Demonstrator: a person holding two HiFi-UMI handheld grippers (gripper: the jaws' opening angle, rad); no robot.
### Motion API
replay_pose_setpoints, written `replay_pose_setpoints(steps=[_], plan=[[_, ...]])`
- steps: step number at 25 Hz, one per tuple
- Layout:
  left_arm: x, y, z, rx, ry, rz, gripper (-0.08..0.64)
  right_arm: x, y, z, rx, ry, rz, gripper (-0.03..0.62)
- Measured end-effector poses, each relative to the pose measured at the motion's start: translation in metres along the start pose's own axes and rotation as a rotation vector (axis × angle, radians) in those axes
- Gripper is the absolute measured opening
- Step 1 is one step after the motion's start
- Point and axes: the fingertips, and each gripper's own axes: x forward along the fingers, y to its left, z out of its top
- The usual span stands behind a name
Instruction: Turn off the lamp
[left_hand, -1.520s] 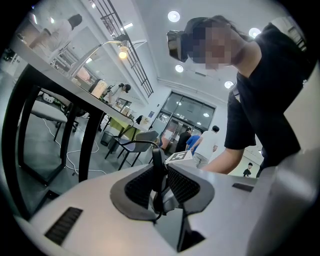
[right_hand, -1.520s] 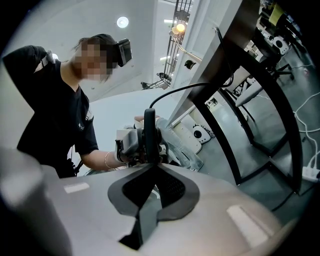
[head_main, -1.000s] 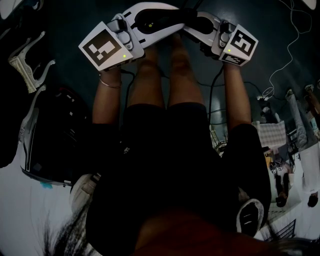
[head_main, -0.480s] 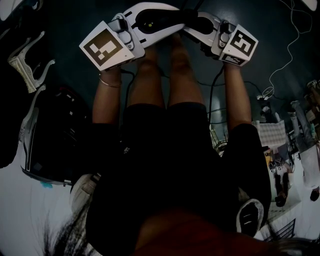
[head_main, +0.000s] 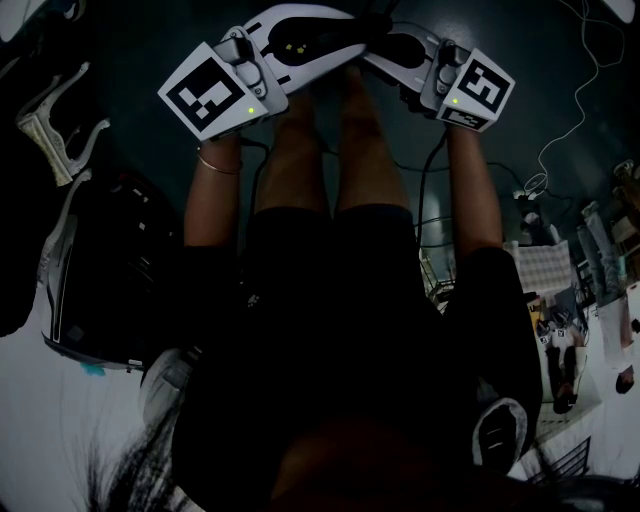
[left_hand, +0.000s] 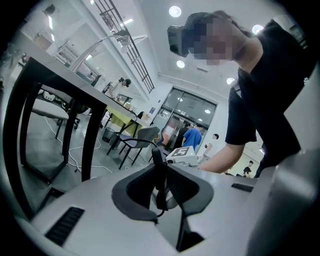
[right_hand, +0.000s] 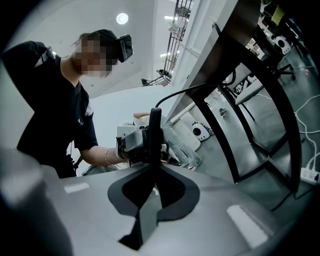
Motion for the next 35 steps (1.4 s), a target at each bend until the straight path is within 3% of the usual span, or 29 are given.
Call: replay_pose_setpoints(steps=[12, 22, 35], plan=[[0.000, 0.006, -0.017, 0.005, 0.037, 0.010, 0.075, 0.000, -0.010, -0.010, -0.050, 0.041, -0.081, 0.008], [-0.005, 0.013, -0.025, -0.009, 0.017, 0.019, 0.075, -0.008, -0.015, -0.014, -0.068, 0.052, -0.128, 0.014], [-0.005, 0.026, -0.039, -0.019, 0.025, 0.065, 0.075, -0.020, -0.021, 0.006, -0.058, -0.054, -0.194, 0.014]])
